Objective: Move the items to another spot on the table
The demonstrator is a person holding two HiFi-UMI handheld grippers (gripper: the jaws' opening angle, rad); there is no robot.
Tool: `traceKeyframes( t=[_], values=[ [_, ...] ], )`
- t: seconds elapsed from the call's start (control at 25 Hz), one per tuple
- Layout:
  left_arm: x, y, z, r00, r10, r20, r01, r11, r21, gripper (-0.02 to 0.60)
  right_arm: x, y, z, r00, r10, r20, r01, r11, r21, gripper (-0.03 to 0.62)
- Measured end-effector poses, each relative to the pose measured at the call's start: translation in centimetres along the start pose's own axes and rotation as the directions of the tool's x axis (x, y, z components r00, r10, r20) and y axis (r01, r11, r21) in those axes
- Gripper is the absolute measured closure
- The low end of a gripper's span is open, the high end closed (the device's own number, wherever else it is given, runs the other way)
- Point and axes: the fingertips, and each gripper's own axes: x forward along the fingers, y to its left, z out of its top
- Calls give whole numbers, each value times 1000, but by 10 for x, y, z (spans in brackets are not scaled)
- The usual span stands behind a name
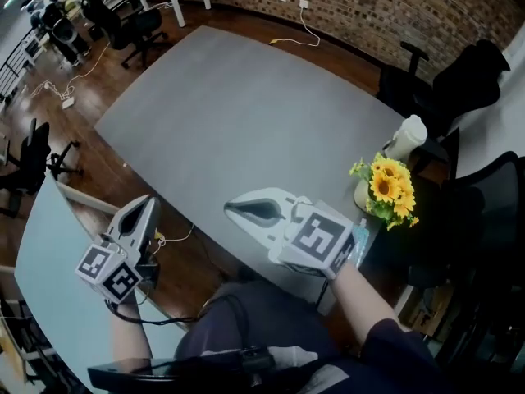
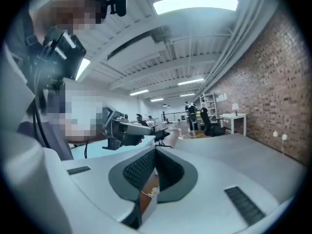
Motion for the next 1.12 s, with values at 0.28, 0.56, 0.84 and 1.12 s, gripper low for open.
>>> traceKeyframes(
  t=[0.28,0.56,0.84,1.12],
  values=[
    [-74,15,-25,966,253,-54,-253,968,11,575,59,43,5,957,272,105,-282,955,94,609],
    [-97,41,-36,942,334,-27,-335,939,-79,576,99,67,1,913,401,78,-408,896,174,609],
    [-88,93,-45,956,289,-55,-290,957,-9,575,159,52,-6,926,377,2,-368,904,219,609],
    [-112,173,-32,970,239,55,-224,954,-199,575,232,38,-5,937,335,-101,-306,923,233,609]
  ],
)
